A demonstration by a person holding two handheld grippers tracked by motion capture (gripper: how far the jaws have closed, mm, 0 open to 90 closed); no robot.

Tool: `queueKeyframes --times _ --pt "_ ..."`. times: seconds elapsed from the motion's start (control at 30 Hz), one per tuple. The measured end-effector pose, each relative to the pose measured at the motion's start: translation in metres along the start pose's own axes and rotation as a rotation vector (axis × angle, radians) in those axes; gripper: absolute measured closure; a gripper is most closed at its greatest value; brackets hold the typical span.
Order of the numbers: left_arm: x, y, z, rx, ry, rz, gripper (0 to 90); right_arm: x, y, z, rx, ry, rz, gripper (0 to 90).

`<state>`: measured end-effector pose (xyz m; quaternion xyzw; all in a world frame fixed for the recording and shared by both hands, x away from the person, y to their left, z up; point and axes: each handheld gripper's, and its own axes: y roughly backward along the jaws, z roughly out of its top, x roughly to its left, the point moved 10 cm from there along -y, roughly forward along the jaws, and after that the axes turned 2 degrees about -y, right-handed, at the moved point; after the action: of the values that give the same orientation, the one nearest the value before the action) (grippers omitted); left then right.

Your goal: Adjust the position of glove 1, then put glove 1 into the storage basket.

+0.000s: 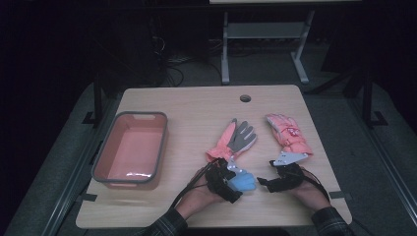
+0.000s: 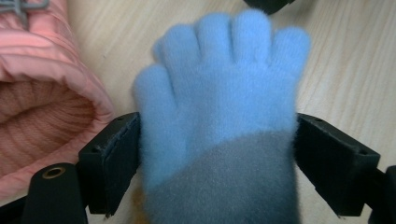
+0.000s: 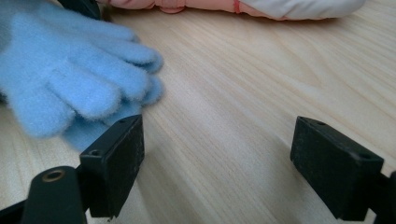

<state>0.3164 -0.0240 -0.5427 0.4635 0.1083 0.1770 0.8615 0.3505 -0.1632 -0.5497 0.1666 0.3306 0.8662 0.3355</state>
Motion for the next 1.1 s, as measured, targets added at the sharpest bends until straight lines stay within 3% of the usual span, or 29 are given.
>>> queueKeyframes --times 0.13,0.5,0.83,1.0,1.1 --pt "0.001 0.000 0.000 -0.005 -0.010 0.017 17.7 0.000 0.000 0.000 0.000 0.001 0.000 17.0" --pt "0.001 0.005 -0.001 -0.018 -0.019 0.025 40.0 0.000 0.000 0.000 -0.001 0.002 -0.001 17.0" --pt "0.000 0.009 -0.002 -0.001 -0.031 0.011 64.8 0.000 0.000 0.000 -0.001 0.002 -0.002 17.0" --pt "0.001 0.009 -0.002 0.002 -0.025 -0.001 70.0 0.000 0.000 0.000 0.000 0.001 -0.002 17.0" --pt "0.001 0.011 -0.002 -0.006 0.004 -0.035 70.9 0.000 0.000 0.000 0.000 -0.001 -0.002 17.0"
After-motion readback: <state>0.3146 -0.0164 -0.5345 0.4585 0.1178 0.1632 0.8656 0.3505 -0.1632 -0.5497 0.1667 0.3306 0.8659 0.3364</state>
